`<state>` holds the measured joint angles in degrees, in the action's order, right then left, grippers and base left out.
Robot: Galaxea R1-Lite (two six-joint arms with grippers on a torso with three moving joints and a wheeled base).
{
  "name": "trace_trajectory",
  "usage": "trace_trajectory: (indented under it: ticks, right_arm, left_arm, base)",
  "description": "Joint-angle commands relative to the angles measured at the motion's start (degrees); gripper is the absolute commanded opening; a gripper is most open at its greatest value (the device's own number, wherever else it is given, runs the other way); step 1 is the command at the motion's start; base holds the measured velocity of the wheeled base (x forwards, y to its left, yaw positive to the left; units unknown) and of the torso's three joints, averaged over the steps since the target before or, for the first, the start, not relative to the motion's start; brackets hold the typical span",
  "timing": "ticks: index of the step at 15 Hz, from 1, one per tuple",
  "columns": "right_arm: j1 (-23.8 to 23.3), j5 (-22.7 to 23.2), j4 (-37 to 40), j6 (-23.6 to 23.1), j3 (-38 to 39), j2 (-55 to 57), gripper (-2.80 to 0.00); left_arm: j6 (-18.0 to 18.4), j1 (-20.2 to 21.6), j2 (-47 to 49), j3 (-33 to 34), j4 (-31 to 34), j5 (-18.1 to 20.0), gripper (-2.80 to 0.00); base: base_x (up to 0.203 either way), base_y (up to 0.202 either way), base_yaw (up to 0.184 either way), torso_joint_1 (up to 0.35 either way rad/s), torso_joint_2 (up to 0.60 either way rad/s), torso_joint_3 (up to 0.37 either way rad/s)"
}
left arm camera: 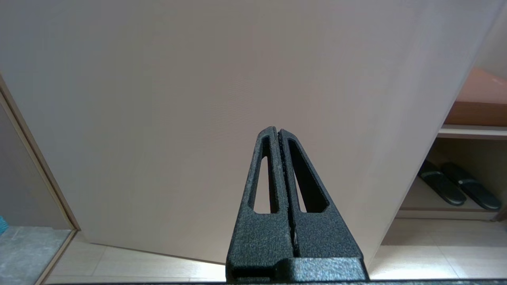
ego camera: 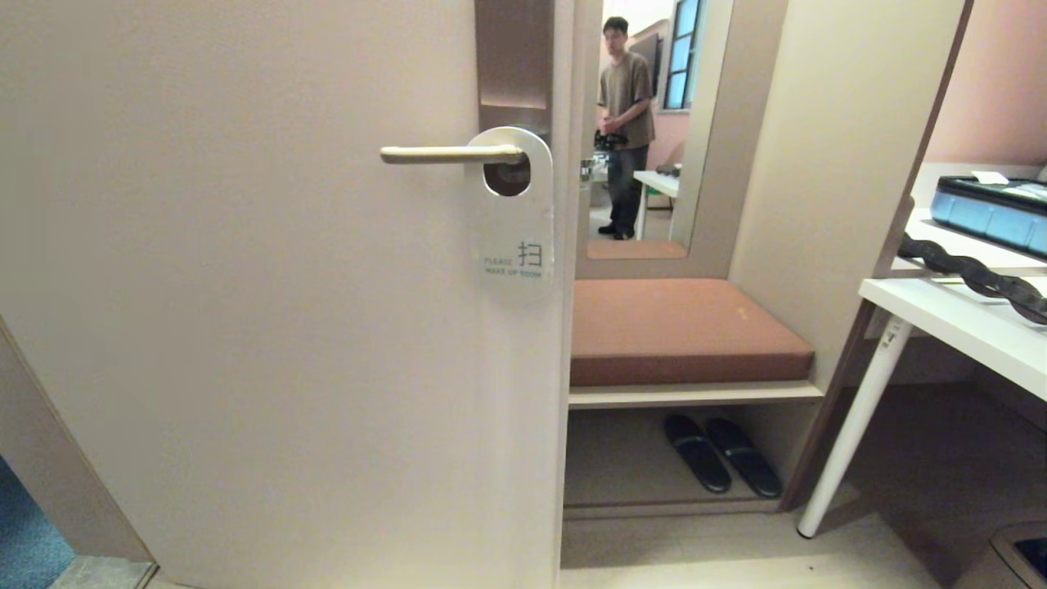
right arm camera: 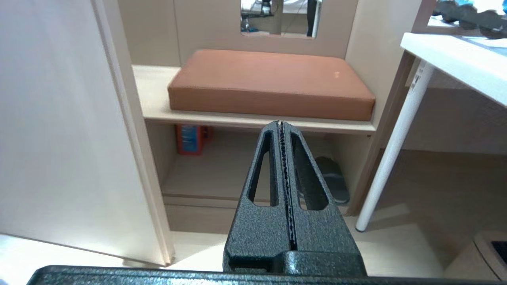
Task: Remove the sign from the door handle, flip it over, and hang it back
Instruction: Take down the sign
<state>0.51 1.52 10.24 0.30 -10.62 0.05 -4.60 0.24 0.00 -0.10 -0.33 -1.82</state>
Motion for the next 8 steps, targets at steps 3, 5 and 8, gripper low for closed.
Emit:
trace_trajectory:
  ticks: [3, 5, 8]
  right_arm:
    - [0.0, -1.5, 1.5, 0.3, -6.6, 3.3, -2.80]
    - [0.0, -4.9, 1.5, 0.3, -8.3, 5.6, -2.80]
    - [0.2, -10.7, 1.2, 0.0, -10.4, 10.3, -2.80]
  left_arm:
    - [-0.1, 0.0, 0.0, 0.0, 0.0, 0.0, -2.80]
    - [-0.1, 0.0, 0.0, 0.0, 0.0, 0.0, -2.80]
    - [0.0, 0.0, 0.0, 0.0, 0.0, 0.0, -2.80]
  base:
    - [0.000, 0.000, 0.000, 0.000, 0.00, 0.000]
    - [0.000, 0.000, 0.000, 0.000, 0.00, 0.000]
    - [0.000, 0.000, 0.000, 0.000, 0.00, 0.000]
